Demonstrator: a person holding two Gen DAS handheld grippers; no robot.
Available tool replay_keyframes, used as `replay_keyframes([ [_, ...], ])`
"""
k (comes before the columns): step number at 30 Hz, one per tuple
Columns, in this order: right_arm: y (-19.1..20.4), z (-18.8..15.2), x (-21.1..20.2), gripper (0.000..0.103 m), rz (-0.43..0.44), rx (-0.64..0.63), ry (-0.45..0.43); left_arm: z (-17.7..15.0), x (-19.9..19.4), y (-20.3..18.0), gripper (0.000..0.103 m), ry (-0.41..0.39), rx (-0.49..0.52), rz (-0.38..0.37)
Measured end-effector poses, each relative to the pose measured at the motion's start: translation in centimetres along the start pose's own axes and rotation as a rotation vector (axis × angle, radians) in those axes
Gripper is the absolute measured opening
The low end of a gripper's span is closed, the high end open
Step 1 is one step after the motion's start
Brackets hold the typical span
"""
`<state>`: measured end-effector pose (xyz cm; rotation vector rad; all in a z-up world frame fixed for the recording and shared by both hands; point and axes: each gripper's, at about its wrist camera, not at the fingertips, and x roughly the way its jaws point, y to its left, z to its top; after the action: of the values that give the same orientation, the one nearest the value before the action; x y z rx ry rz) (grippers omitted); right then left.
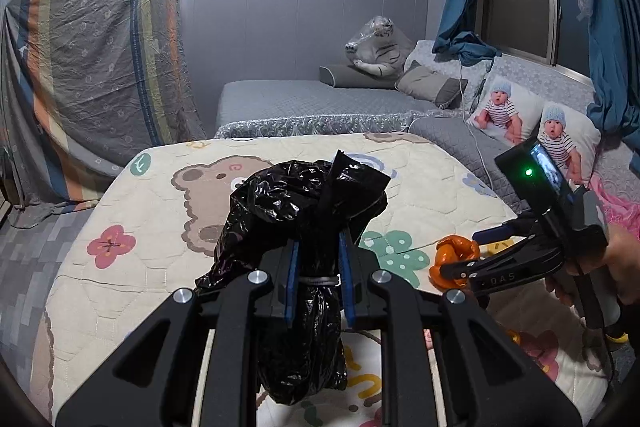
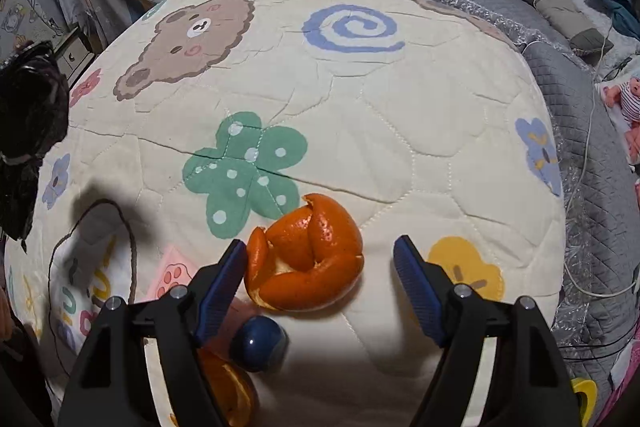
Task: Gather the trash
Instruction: 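Grasp the other black bag with the left tool while the right tool grasps an orange peel, then carry the black bag and orange peel over the yellow bin and open both tools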
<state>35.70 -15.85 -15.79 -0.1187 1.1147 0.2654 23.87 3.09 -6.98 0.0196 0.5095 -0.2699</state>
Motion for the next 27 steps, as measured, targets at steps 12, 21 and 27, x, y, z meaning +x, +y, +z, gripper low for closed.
replay_keyframes([
  [12,-1.1,-0.8,-3.4,0.022,0.097,0.05,-0.11,0.7,-2.0,-2.3,0.016,-0.019,-0.004,-0.018],
  [21,-5.2,-7.3,-15.3,0.022,0.246,0.136,-0.382,2.0,-5.0,-7.3,0.016,-0.069,0.053,-0.097],
  [27,-9.8,-13.6,-23.7,0.022,0.239,0.219,-0.552,2.8,-6.3,-13.6,0.016,-0.089,0.132,-0.21],
])
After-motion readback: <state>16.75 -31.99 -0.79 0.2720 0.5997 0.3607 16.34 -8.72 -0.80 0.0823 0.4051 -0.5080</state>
